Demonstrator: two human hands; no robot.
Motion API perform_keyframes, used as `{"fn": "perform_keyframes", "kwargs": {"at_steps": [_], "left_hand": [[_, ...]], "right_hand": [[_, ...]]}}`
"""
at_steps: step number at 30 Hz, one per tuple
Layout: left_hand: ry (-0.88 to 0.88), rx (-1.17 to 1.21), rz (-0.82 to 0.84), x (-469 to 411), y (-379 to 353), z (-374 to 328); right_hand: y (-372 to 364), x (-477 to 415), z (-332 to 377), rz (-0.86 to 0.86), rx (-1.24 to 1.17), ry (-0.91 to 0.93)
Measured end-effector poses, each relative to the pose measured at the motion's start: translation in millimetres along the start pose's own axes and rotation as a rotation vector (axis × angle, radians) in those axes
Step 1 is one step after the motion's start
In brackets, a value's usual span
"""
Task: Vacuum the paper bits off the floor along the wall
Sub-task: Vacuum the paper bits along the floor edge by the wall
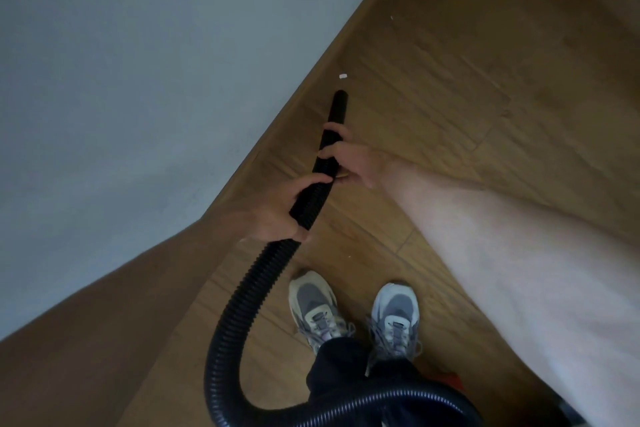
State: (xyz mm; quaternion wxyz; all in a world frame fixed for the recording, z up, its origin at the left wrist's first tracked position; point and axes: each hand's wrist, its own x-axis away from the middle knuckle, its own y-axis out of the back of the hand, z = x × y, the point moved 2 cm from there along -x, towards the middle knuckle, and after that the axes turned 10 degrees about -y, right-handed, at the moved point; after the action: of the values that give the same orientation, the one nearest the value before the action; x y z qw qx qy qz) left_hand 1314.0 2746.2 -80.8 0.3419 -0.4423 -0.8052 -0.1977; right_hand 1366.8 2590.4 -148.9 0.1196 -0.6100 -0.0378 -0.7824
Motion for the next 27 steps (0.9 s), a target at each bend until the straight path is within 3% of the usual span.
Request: {"fn": "perform_keyframes", "kwargs": {"at_steps": [5, 16, 27], "left_hand": [[0.008, 0.051, -0.005, 1, 11, 3], [0.022, 0.408, -0.165, -22, 6, -23], [-0.001, 0.425, -0.270, -69, 0, -57]], "right_hand": [[-7, 2, 14, -0.009, 0.029, 0.000], [17, -4, 42, -0.021, 0.105, -0.022], [69, -20, 63, 0.013, 0.106, 0.036]]}}
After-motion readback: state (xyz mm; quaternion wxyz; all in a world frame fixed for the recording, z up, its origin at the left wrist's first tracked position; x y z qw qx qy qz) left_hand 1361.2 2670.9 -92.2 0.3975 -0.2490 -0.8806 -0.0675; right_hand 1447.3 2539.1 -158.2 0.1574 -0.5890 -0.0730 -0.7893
